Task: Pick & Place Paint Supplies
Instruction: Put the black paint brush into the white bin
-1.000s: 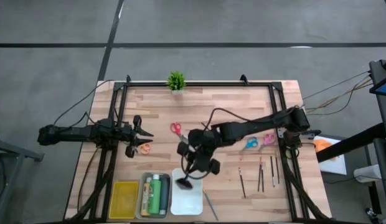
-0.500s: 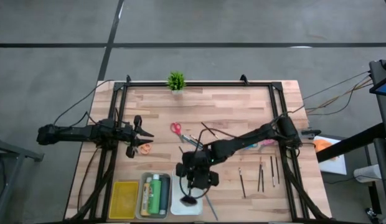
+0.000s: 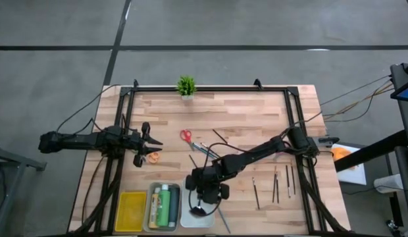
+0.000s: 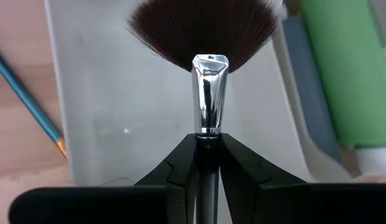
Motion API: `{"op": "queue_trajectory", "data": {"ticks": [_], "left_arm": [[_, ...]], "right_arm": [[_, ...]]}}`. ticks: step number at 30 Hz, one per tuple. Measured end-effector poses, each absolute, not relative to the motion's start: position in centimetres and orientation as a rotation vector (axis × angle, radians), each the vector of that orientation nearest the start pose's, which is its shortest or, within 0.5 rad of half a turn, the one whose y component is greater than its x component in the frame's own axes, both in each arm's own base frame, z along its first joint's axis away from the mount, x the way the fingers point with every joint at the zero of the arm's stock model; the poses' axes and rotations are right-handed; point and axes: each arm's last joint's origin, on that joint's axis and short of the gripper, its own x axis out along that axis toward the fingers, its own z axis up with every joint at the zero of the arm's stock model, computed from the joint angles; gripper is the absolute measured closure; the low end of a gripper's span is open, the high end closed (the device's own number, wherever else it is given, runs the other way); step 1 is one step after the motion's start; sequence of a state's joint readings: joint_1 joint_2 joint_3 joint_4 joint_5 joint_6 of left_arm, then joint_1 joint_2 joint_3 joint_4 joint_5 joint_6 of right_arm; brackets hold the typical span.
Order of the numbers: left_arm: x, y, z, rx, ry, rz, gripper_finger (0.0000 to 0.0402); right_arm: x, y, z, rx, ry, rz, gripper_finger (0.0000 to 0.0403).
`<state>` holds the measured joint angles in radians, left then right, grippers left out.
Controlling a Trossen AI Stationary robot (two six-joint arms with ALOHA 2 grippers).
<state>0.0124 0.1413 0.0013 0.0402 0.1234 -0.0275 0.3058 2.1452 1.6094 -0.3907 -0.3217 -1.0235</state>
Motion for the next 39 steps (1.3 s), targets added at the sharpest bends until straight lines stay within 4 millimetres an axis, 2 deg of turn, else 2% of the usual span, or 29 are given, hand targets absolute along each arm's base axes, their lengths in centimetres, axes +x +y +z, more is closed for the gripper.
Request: {"op": "queue_trajectory", "data": {"ticks": [9, 17, 25, 28, 32, 39], "left_arm": [[10.6, -0.2, 15.6, -0.034, 0.101, -0.11, 0.0297], [10.6, -0.2, 15.6, -0.034, 0.101, -0.109, 0.0297], [10.6, -0.2, 15.6, -0.034, 0.101, -0.11, 0.0297], [10.6, -0.2, 15.6, -0.034, 0.101, -0.11, 0.0297], [10.6, -0.2, 15.6, -0.034, 0.101, -0.11, 0.0297], [10.6, -0.2, 15.6, -0.034, 0.101, -0.11, 0.0297]], "right_arm": [[43.6, 14.7, 17.4, -0.935, 0.571, 1.018, 0.0344], [43.6, 14.6, 17.4, -0.892, 0.593, 0.999, 0.0273], [43.6, 14.6, 17.5, -0.883, 0.591, 0.993, 0.0264], [43.6, 14.7, 18.2, -0.849, 0.591, 0.971, 0.0264], [44.2, 14.2, 20.0, -0.691, 0.601, 0.873, 0.0264], [45.9, 11.4, 23.0, -0.417, 0.615, 0.735, 0.0264]]}}
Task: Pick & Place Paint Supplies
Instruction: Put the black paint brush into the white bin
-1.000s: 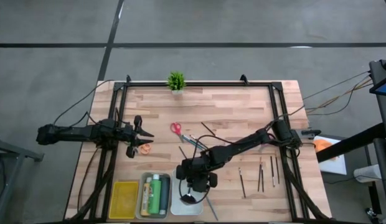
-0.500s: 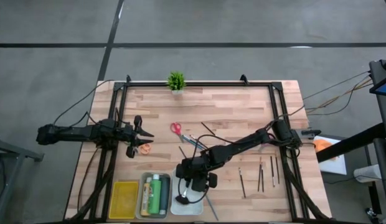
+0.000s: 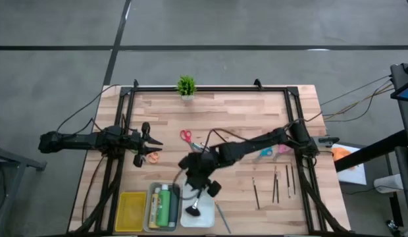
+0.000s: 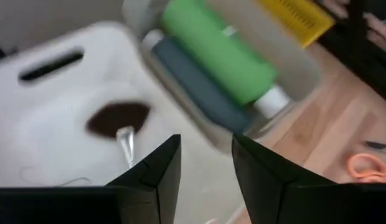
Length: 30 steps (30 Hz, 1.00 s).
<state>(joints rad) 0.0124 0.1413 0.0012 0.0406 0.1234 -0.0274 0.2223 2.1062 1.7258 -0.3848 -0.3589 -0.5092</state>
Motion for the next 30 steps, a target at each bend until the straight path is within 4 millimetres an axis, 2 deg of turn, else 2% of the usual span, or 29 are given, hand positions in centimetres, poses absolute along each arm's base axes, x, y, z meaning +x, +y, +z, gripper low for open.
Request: {"op": "queue_trajectory", "data": {"ticks": [6, 16, 21, 30], "left_arm": [[10.6, -0.2, 15.6, -0.034, 0.101, -0.11, 0.0297], [10.6, -0.2, 15.6, -0.034, 0.101, -0.11, 0.0297], [10.6, -0.2, 15.6, -0.034, 0.101, -0.11, 0.0297], [10.6, -0.2, 15.6, -0.035, 0.11, -0.11, 0.0297]], "right_arm": [[46.8, 9.3, 25.5, -0.273, 0.554, 0.746, 0.0264], [47.5, 6.5, 27.7, 0.004, 0.594, 0.599, 0.0264], [46.5, 5.2, 28.2, -0.011, 0.564, 0.578, 0.0264], [43.7, 1.0, 28.9, -0.029, 0.45, 0.483, 0.0264]]}}
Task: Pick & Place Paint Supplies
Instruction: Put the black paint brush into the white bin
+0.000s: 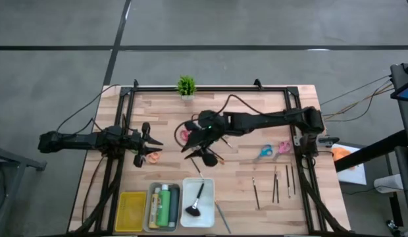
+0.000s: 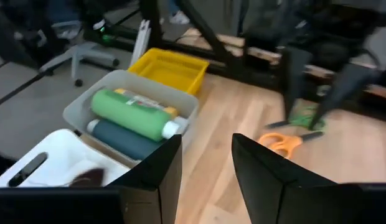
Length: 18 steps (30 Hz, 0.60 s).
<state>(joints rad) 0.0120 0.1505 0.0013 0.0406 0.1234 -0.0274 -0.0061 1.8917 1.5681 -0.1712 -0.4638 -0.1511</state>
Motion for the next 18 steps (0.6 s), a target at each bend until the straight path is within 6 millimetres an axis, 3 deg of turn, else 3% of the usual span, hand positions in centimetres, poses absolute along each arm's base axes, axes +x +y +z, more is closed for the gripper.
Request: {"op": "queue_trajectory", "data": {"ticks": [6, 12, 18], "left_arm": [[10.6, -0.2, 15.5, -0.035, 0.115, -0.11, 0.0297], [10.6, -0.2, 15.5, -0.035, 0.114, -0.11, 0.0297], [10.6, -0.2, 15.5, -0.035, 0.114, -0.11, 0.0297]], "right_arm": [[41.7, -1.2, 27.9, -0.021, 0.503, 0.236, 0.0264], [40.4, -2.1, 26.1, -0.096, 0.585, -0.077, 0.0264], [39.6, -2.6, 23.6, 0.096, 0.645, -0.17, 0.0264]]}}
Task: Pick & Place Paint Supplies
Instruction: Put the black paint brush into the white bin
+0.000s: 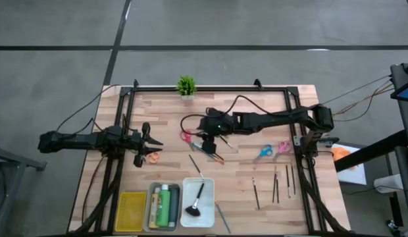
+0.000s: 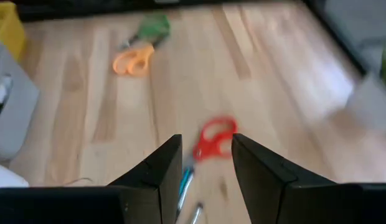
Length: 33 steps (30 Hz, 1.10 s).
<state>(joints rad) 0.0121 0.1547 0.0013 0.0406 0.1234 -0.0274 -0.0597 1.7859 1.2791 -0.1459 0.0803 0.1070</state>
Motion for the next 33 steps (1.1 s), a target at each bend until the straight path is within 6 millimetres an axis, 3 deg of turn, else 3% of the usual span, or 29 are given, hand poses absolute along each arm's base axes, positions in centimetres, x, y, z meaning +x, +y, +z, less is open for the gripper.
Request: {"op": "queue_trajectory", "data": {"ticks": [9, 16, 27, 33], "left_arm": [[10.6, -0.2, 15.5, -0.035, 0.114, -0.109, 0.0297], [10.6, -0.2, 15.5, -0.035, 0.114, -0.109, 0.0297], [10.6, -0.2, 15.5, -0.035, 0.114, -0.109, 0.0297], [10.6, -0.2, 15.5, -0.035, 0.114, -0.109, 0.0297]], "right_arm": [[36.7, -2.8, 18.4, 0.221, 0.843, -0.361, 0.0264], [35.3, -2.5, 16.1, 0.251, 0.886, -0.375, 0.0264], [35.5, -1.2, 15.7, 0.259, 0.821, -0.331, 0.0264], [37.1, -0.8, 14.2, 0.247, 0.845, -0.33, 0.0264]]}}
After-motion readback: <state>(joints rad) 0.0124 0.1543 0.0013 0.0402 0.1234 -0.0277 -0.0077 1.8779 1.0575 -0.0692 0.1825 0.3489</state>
